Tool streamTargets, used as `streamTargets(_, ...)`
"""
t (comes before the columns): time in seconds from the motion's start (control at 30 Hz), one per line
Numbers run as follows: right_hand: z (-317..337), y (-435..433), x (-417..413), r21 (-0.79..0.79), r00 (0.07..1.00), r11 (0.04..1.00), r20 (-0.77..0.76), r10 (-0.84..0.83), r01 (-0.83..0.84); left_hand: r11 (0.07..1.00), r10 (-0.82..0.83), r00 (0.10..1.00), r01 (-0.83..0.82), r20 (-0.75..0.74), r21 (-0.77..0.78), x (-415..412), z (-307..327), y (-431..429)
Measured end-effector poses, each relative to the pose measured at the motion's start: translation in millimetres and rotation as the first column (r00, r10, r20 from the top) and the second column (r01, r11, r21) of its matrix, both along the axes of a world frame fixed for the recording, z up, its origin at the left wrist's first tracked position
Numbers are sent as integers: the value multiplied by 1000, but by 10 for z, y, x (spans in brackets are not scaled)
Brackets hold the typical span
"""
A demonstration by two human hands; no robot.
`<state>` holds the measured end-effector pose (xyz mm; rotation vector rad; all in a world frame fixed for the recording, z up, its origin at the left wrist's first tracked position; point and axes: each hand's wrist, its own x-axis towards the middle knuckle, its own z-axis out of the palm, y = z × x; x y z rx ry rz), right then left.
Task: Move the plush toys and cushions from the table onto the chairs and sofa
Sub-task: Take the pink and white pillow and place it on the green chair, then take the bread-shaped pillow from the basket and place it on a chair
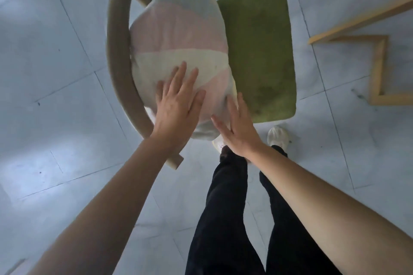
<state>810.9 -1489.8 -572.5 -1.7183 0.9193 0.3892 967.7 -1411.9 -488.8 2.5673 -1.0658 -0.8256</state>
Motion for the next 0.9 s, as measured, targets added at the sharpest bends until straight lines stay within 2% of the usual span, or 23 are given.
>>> streamTargets(0.03,197,-57,-37,-24,999,1000,28,16,-15,988,123,988,-130,-89,-78,-93,160,97)
streamTargets(0.1,697,-198,-91,-61,997,998,71,21,-16,904,352,907,-394,-232,-168,-256,599,202)
streamTargets(0.17,1258,-360,-132,-99,994,995,110,24,-13,745,532,751,-635,-391,-205,-392,1123,294)
streamTargets(0.23,1845,-484,-168,-109,987,994,162,4,14,599,626,638,-762,-450,-247,-504,1692,437)
streamTargets(0.33,2644,-601,-210,-109,958,994,288,12,20,465,704,593,-800,-390,-379,-694,2427,720)
streamTargets(0.47,3437,-703,-279,-129,902,991,424,83,-31,210,821,435,-832,-370,-514,-1047,3085,1101)
streamTargets(0.57,3730,-731,-351,-99,856,993,507,101,-59,-50,872,258,-798,-416,-601,-1523,3317,1350)
streamTargets(0.63,3816,-739,-417,-67,833,986,528,162,-149,-192,883,139,-765,-449,-614,-1980,3334,1456)
streamTargets(0.73,3899,-699,-593,-48,783,940,539,309,-338,-337,884,-30,-734,-467,-590,-2763,3237,1520)
streamTargets(0.9,3731,-399,-890,-12,716,847,528,456,-531,-546,833,-350,-645,-428,-535,-4067,3134,1630)
